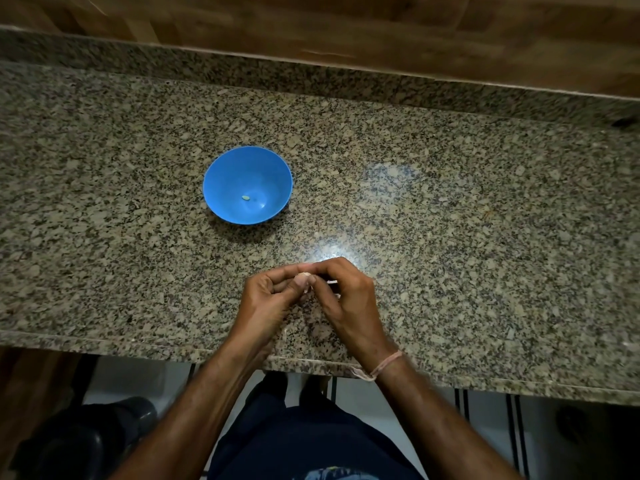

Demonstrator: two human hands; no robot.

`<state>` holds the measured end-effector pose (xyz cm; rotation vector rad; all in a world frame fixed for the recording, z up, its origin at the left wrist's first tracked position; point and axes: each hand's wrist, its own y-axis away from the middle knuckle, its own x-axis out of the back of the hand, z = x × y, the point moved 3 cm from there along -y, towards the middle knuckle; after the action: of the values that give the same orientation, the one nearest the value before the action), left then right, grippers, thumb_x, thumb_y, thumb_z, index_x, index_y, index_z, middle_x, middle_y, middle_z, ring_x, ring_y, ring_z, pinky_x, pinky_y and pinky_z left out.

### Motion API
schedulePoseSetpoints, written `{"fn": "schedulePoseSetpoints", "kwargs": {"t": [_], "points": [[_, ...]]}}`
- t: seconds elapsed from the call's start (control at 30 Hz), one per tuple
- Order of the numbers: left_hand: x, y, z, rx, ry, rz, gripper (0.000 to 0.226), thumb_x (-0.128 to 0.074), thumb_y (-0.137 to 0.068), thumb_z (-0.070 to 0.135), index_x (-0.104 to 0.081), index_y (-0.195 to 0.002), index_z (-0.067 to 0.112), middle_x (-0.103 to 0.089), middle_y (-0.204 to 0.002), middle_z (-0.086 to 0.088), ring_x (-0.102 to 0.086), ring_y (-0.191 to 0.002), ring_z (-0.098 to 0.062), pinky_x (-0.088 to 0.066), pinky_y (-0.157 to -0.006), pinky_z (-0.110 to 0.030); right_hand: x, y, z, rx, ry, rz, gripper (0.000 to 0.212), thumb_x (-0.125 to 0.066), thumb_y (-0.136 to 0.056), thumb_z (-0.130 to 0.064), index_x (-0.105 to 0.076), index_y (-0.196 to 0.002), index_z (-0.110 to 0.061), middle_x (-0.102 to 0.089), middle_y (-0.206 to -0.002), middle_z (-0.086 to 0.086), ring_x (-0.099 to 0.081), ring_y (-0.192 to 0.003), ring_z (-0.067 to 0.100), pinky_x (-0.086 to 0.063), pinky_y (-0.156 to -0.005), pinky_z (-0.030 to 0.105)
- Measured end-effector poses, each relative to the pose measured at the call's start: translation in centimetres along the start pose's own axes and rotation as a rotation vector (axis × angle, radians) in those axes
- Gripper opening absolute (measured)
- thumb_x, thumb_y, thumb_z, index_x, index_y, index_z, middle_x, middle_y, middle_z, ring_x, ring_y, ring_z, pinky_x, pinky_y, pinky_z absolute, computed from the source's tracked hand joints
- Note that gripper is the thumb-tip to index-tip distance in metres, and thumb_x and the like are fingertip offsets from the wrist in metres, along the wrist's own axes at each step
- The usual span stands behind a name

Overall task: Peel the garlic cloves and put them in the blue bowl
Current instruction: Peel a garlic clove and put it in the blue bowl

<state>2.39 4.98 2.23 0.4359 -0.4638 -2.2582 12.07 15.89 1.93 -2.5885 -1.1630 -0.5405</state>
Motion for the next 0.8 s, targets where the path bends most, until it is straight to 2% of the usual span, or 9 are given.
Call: {"fn": "schedulePoseSetpoints", "kwargs": {"t": [0.1, 0.2, 0.27, 0.3, 0.37, 0.47, 0.53, 0.63, 0.8], "points": [[0.5, -1.0, -0.5, -0.001, -0.075, 0.013, 0.023, -0.07, -0.096, 0.008, -0.075, -0.119, 0.008, -0.079, -0.108, -0.007, -0.075, -0.107, -0.018, -0.06, -0.091, -0.028, -0.9, -0.2, 1.1, -0.181, -0.111, 0.011, 0.009, -0.068, -0.1, -0.02, -0.074, -0.105, -0.016, -0.073, -0.098, -0.009, -0.071, -0.089, 0.006, -0.061, -0.075, 0.025], [1.1, -2.9, -1.4, -0.057, -0.32, 0.079, 0.023, -0.077, -0.092, 0.019, -0.077, -0.115, 0.018, -0.079, -0.106, 0.002, -0.075, -0.101, -0.013, -0.062, -0.091, -0.038, -1.3, -0.2, 2.8, -0.353, -0.237, 0.029, 0.01, -0.067, -0.1, -0.019, -0.073, -0.106, -0.013, -0.076, -0.096, 0.0, -0.075, -0.087, 0.013, -0.064, -0.078, 0.032], [1.4, -4.0, -1.8, -0.106, -0.506, 0.133, 0.025, -0.078, -0.092, 0.019, -0.077, -0.117, 0.021, -0.078, -0.108, 0.004, -0.073, -0.096, -0.007, -0.062, -0.083, -0.026, -1.2, -0.2, 4.0, -0.41, -0.246, 0.047, 0.008, -0.067, -0.1, -0.018, -0.072, -0.104, -0.013, -0.076, -0.095, 0.003, -0.075, -0.087, 0.018, -0.064, -0.079, 0.034], [1.4, -4.4, -1.9, -0.148, -0.598, 0.147, 0.027, -0.077, -0.093, 0.017, -0.075, -0.119, 0.02, -0.077, -0.111, 0.003, -0.072, -0.094, -0.005, -0.059, -0.077, -0.017, -1.0, -0.2, 4.5, -0.423, -0.214, 0.056, 0.006, -0.068, -0.099, -0.017, -0.072, -0.103, -0.014, -0.076, -0.094, 0.003, -0.075, -0.087, 0.018, -0.064, -0.078, 0.031], [1.5, -5.4, -2.0, -0.248, -0.742, 0.15, 0.031, -0.073, -0.094, 0.01, -0.072, -0.125, 0.015, -0.075, -0.118, -0.004, -0.07, -0.092, -0.006, -0.056, -0.071, -0.012, -0.7, -0.3, 5.2, -0.434, -0.121, 0.043, 0.003, -0.07, -0.097, -0.016, -0.072, -0.098, -0.016, -0.075, -0.092, -0.002, -0.073, -0.086, 0.012, -0.059, -0.077, 0.021], [1.8, -6.6, -1.9, -0.394, -0.97, 0.144, 0.04, -0.075, -0.091, 0.006, -0.068, -0.129, 0.012, -0.068, -0.128, -0.008, -0.06, -0.111, -0.017, -0.057, -0.088, -0.029, -0.8, -0.4, 5.6, -0.427, -0.017, -0.034, 0.003, -0.074, -0.095, -0.014, -0.075, -0.093, -0.017, -0.075, -0.089, -0.007, -0.07, -0.083, 0.003, -0.057, -0.077, 0.015], [2.0, -6.6, -2.1, -0.467, -1.118, 0.185, 0.052, -0.082, -0.085, 0.012, -0.063, -0.134, 0.013, -0.061, -0.13, -0.008, -0.052, -0.115, -0.024, -0.055, -0.087, -0.043, -0.9, -0.6, 5.7, -0.429, 0.024, -0.068, 0.005, -0.077, -0.092, -0.013, -0.076, -0.09, -0.017, -0.076, -0.085, -0.008, -0.071, -0.08, 0.002, -0.058, -0.076, 0.017], [2.3, -4.6, -3.1, -0.466, -1.15, 0.326, 0.05, -0.083, -0.084, 0.025, -0.058, -0.127, 0.02, -0.054, -0.119, -0.002, -0.048, -0.107, -0.02, -0.052, -0.081, -0.039, -0.8, -0.9, 5.9, -0.456, 0.049, -0.098, 0.007, -0.081, -0.088, -0.012, -0.076, -0.086, -0.017, -0.076, -0.08, -0.006, -0.072, -0.073, 0.003, -0.058, -0.069, 0.017], [2.5, -2.4, -6.6, -0.379, -1.094, 0.28, 0.03, -0.077, -0.091, 0.029, -0.059, -0.114, 0.024, -0.057, -0.107, 0.005, -0.05, -0.101, -0.016, -0.044, -0.077, -0.032, -1.4, -1.2, 5.9, -0.423, 0.17, -0.147, 0.004, -0.081, -0.088, -0.011, -0.078, -0.088, -0.014, -0.075, -0.081, -0.01, -0.07, -0.07, -0.002, -0.056, -0.067, 0.011]]}}
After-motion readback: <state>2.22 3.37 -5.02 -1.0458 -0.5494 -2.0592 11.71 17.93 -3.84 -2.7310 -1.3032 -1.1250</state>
